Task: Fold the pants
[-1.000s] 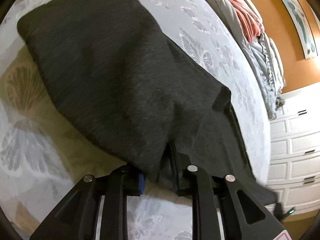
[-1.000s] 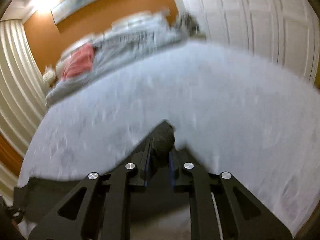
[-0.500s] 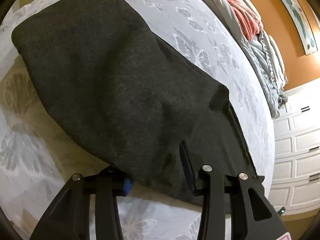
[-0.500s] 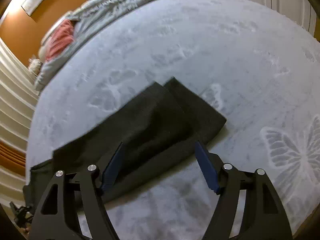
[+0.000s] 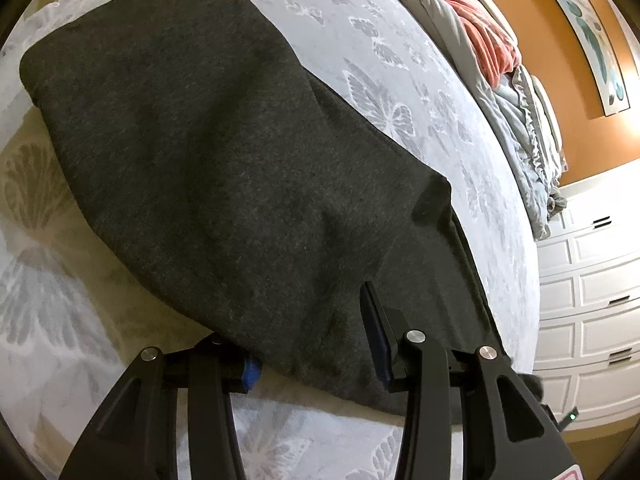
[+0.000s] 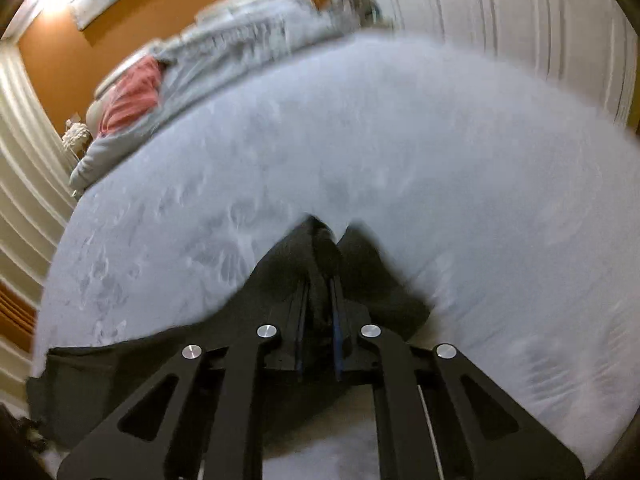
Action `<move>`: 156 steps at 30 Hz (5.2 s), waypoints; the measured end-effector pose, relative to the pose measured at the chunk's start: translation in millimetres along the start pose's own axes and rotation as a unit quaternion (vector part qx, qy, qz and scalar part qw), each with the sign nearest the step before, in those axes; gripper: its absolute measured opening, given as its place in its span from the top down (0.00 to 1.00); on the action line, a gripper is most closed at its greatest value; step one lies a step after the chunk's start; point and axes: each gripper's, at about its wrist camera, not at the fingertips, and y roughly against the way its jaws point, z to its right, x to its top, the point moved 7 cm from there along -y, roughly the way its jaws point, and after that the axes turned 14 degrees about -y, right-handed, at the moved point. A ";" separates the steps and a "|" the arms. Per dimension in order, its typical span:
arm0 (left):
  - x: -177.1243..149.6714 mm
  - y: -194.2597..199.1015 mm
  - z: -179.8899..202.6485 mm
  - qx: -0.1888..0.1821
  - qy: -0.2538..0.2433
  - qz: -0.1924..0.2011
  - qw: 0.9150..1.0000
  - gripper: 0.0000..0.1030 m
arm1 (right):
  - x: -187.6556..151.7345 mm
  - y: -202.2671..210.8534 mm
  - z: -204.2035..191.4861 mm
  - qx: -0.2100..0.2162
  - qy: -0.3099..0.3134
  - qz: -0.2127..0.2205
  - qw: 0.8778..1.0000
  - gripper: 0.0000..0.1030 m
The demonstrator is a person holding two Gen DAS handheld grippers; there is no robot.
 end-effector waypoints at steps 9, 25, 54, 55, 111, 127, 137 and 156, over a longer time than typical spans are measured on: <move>-1.9 1.4 3.7 0.026 -0.024 0.000 0.999 0.59 | -5.3 -16.7 74.1 -0.095 -0.029 -0.026 0.995 0.75; 4.3 22.3 19.2 0.081 -0.065 0.039 0.994 0.35 | -77.2 -80.5 -76.2 -0.042 0.218 -0.091 0.971 0.38; -0.7 65.0 6.3 0.085 -0.078 0.072 0.991 0.32 | -122.1 -60.8 -188.3 0.036 0.339 -0.041 0.939 0.40; 6.4 73.7 -3.1 0.101 -0.066 0.083 0.989 0.27 | -107.3 -49.3 -176.9 0.042 0.317 -0.032 0.947 0.35; 26.7 86.9 -130.0 -0.048 0.239 0.072 0.967 0.24 | -71.1 -14.9 -7.5 -0.069 -0.054 -0.118 0.989 0.12; 62.6 57.2 -118.2 -0.031 0.208 0.078 0.975 0.89 | -54.7 -31.8 65.0 -0.075 -0.169 -0.105 0.977 0.08; 73.6 34.2 -115.1 -0.056 0.207 0.083 0.973 0.89 | -40.0 -60.6 36.7 -0.036 -0.093 -0.094 0.991 0.86; 51.2 45.1 -135.6 -0.082 0.248 0.020 0.965 0.91 | -51.3 -9.4 73.6 -0.021 -0.117 -0.133 0.984 0.95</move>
